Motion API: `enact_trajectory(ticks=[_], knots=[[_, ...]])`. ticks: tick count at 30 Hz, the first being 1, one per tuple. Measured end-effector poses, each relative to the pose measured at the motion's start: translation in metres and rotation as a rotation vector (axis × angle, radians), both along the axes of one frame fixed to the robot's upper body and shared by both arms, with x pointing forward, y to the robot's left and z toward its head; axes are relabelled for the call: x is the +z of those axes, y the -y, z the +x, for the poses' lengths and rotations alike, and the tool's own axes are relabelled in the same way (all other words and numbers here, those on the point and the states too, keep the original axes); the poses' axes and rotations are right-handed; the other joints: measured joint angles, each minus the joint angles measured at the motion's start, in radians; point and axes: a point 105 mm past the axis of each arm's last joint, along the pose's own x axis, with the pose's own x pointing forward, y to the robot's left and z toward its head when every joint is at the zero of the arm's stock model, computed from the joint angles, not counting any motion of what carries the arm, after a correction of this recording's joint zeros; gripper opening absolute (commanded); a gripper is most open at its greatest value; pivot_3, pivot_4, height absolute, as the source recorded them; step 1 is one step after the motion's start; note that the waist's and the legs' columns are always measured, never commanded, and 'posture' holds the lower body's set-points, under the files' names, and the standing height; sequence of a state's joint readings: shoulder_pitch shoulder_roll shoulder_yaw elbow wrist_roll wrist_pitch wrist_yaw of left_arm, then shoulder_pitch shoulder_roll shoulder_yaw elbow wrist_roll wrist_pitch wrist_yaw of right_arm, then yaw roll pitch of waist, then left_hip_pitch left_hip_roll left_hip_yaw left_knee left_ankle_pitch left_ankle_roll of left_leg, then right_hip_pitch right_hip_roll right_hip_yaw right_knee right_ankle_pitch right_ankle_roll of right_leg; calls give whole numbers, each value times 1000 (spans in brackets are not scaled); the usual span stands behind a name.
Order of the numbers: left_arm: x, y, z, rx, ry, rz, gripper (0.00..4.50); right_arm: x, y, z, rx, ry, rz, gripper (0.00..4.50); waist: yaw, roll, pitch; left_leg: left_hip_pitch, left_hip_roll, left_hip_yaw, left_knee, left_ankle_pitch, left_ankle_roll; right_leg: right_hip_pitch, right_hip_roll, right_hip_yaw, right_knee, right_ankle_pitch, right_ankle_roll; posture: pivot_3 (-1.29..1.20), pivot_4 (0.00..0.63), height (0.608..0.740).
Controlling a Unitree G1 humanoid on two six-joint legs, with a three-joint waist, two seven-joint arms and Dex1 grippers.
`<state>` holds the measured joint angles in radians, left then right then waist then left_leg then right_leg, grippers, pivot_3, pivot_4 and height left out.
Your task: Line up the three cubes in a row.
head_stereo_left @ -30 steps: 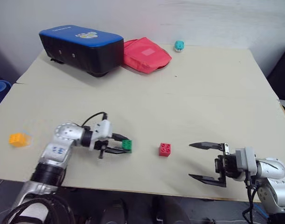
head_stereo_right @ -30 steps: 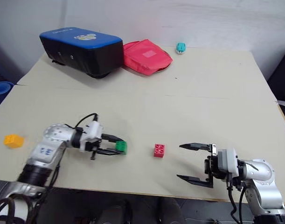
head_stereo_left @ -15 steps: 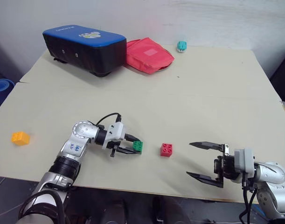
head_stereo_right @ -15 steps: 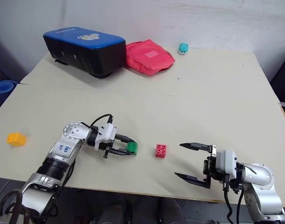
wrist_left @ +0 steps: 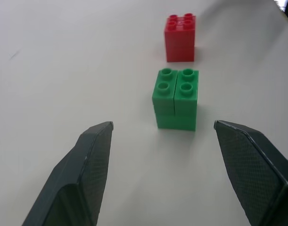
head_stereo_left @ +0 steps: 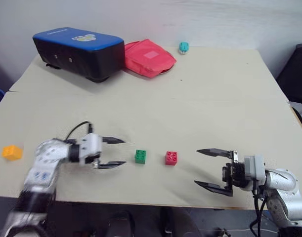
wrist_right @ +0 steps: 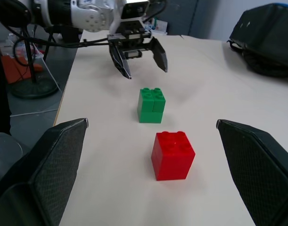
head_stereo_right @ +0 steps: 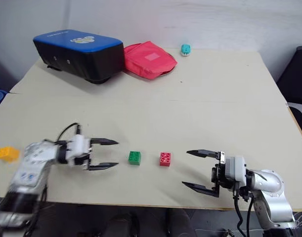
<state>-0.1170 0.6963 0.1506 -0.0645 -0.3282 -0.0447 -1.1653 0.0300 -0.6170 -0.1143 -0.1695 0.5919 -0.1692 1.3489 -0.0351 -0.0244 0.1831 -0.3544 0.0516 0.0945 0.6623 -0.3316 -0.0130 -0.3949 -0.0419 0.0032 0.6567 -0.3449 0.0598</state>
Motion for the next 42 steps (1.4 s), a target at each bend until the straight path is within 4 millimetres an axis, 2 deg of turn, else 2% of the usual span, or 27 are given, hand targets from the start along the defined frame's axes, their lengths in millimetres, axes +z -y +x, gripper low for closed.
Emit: enact_trajectory(ticks=[2,3,6,7,10,12,14,16,17,20,24,27,33,36,42], knots=[[2,-25,-16,208,-10,-85,3608,5,-2,6,14,18,25,4500,1,0,0,0,0,0,0,-1,1,0,0,0,-1,0,0,0,150,740],[2,-31,-19,254,-19,-104,3608,6,-2,6,14,19,30,4500,2,0,0,0,0,0,0,-1,2,0,0,0,-1,0,0,0,150,740],[1,-79,-43,686,11,-318,4110,13,-11,15,36,44,83,4500,4,0,0,0,0,-1,0,-4,5,1,-1,-1,-4,0,0,0,150,740],[-2,-96,-55,825,29,-374,4393,15,-13,16,41,49,97,4500,4,-1,0,0,0,-1,0,-5,5,1,-1,-1,-5,0,0,0,150,740],[-16,-146,-100,1230,66,-485,4483,19,-17,18,55,58,119,4500,5,-1,0,0,-1,-1,0,-6,6,2,-1,-1,-7,0,1,0,150,740],[-21,-168,-126,1402,99,-510,4483,19,-18,19,62,46,124,4500,2,-1,0,0,-3,2,1,-9,10,4,-3,0,-11,0,2,0,150,740],[-30,-180,-149,1541,120,-567,4483,18,-18,19,66,24,130,4500,-3,-1,0,0,-5,8,2,-13,17,5,-7,1,-14,2,5,0,150,740],[-45,-189,-161,1627,84,-601,4483,16,-21,18,78,10,135,4500,0,-5,-2,0,-5,8,4,-13,18,5,-8,1,-13,2,5,0,150,740],[-47,-192,-164,1646,84,-611,4483,16,-22,18,85,4,136,4500,4,-8,-3,0,-5,7,4,-13,18,5,-8,0,-13,2,5,0,150,740],[-36,-199,-155,1627,107,-624,4483,17,-27,18,107,10,135,4500,13,-11,-5,1,-5,2,4,-12,16,6,-9,-5,-11,2,4,0,150,740],[-6,-212,-120,1538,160,-589,4483,18,-27,19,109,18,129,4500,9,-10,-6,2,-4,0,1,-7,10,7,-11,-10,-7,1,1,0,150,740],[4,-225,-98,1507,143,-571,4483,17,-28,19,104,18,122,4500,1,-9,-6,1,-3,0,0,-6,8,4,-11,-11,-4,-1,-2,0,150,740],[-5,-244,-75,1529,62,-518,4483,14,-27,19,86,13,121,4500,-5,-9,-6,0,-2,1,-2,-4,2,2,-11,-18,-4,-2,-2,0,150,740],[-11,-252,-52,1509,6,-492,4483,10,-26,17,72,-1,122,4500,6,-9,-6,0,-2,0,-2,-4,2,2,-12,-21,-4,-2,-3,0,150,740],[-3,-259,-26,1472,25,-483,4483,13,-27,16,57,18,118,4500,7,-9,-6,0,-3,1,-2,-4,2,2,-16,-28,-4,-2,-2,0,150,740]])
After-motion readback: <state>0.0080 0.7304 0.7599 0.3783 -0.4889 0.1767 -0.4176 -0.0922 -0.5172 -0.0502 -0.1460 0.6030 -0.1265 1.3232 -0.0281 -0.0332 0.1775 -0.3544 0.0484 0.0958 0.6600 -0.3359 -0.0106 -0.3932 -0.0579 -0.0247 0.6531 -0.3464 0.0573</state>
